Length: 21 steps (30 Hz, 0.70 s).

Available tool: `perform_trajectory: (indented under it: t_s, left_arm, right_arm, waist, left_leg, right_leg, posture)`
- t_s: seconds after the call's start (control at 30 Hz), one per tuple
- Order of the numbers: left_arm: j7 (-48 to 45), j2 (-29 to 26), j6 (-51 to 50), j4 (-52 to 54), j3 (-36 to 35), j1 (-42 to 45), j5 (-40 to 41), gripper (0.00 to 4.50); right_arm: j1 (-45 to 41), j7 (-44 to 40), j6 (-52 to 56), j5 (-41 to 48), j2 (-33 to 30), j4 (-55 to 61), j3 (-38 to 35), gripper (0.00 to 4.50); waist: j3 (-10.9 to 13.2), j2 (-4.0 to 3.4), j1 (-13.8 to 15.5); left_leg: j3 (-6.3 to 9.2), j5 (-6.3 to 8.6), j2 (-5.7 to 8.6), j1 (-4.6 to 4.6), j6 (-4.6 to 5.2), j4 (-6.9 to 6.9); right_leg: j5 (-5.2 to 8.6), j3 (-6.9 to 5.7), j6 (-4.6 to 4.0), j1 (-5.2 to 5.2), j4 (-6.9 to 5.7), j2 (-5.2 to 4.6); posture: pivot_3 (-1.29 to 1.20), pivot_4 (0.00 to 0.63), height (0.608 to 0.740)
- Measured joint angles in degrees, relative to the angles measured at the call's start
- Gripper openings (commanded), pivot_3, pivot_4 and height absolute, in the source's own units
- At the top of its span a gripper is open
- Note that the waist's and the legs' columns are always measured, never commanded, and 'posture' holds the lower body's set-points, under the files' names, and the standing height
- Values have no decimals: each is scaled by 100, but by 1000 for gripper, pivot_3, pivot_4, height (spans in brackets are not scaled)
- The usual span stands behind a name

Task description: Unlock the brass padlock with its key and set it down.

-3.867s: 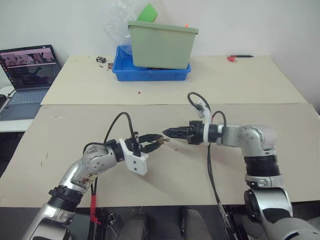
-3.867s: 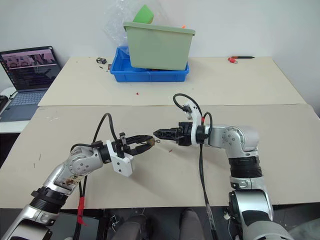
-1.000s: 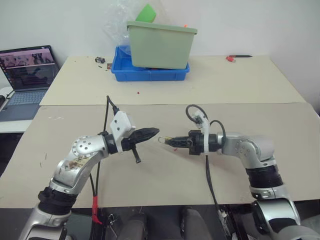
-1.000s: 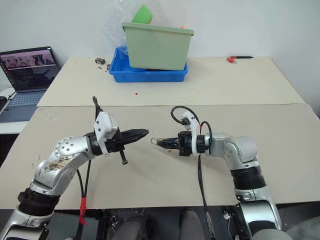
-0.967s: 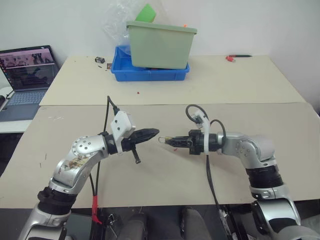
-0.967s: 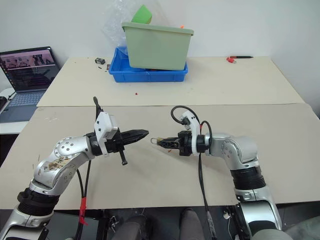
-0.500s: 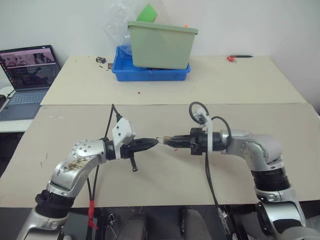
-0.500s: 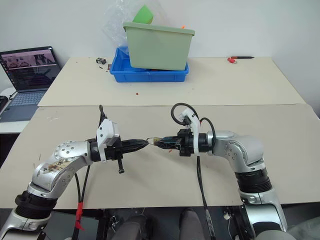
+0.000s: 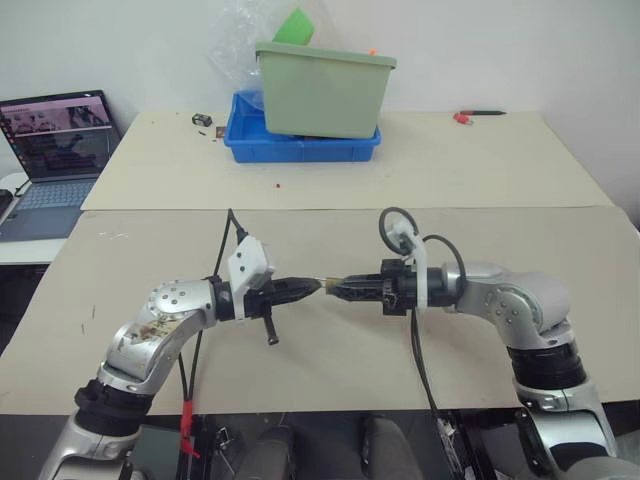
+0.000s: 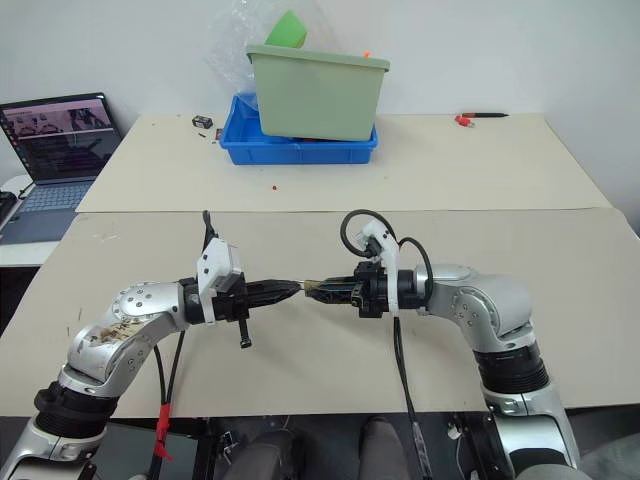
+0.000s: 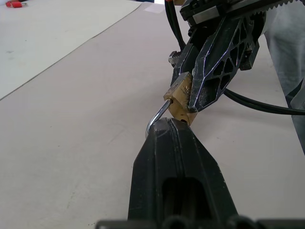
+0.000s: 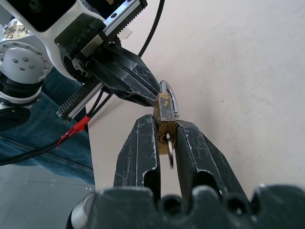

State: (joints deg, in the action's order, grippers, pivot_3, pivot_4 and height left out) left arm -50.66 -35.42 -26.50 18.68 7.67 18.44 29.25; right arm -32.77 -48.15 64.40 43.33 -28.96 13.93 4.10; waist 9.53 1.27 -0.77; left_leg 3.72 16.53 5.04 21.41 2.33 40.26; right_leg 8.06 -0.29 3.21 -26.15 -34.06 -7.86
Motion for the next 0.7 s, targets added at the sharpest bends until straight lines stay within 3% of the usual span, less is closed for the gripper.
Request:
perform_trajectory:
  t_s: [0.7]
  left_arm:
    - [46, 54, 2, 150, -2, -85, -9, 0]
  right_arm:
    - [-119, 199, 454, 759, 18, 138, -294, 89]
  waist:
    - [0, 0, 7]
  left_leg:
    - [0, 5, 0, 0, 9, 0]
  right_leg:
    - [0, 1, 0, 0, 0, 0]
  posture:
    - [0, 150, 740]
